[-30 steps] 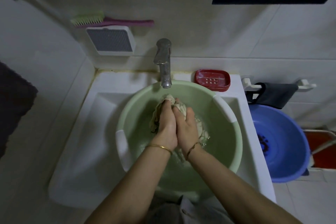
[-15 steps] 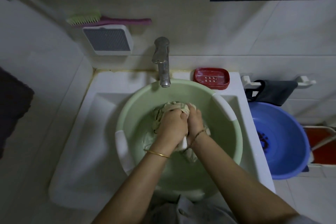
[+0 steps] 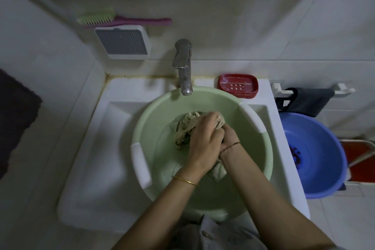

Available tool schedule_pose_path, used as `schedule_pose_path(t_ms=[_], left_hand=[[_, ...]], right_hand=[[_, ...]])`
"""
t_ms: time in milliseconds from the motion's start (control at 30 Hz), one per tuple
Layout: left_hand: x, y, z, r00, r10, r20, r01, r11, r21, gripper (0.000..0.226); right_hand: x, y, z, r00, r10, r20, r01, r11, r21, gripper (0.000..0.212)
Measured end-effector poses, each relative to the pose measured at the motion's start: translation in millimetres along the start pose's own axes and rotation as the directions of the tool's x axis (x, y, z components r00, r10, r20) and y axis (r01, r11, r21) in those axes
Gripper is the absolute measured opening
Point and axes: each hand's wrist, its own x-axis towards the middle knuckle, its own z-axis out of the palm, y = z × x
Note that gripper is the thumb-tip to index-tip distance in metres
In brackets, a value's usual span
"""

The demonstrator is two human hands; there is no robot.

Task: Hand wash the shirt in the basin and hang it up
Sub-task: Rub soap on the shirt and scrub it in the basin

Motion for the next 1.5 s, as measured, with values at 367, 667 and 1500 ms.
schedule_pose_path(t_ms=[367,667,1500], left_hand=[[15,3,2,0.966,-0.068,-0.249,0.091,0.992,0.082,0.045],[24,20,-14,0.717,-0.696,-0.043,0.382,0.444,-0.81,0.03],[29,5,-21,0.718,-0.646,0.259,0.402,0.081,-0.912,0.027]], right_hand=[[-26,7,23,0.977,-0.202,0.068,0.212,0.961,-0.179,0.017],[-30,26,31,0.768,-0.553,0.323,0.575,0.375,-0.727,0.01],[-6,9,33,0.802,-0.523,0.288,0.432,0.174,-0.885,0.027]])
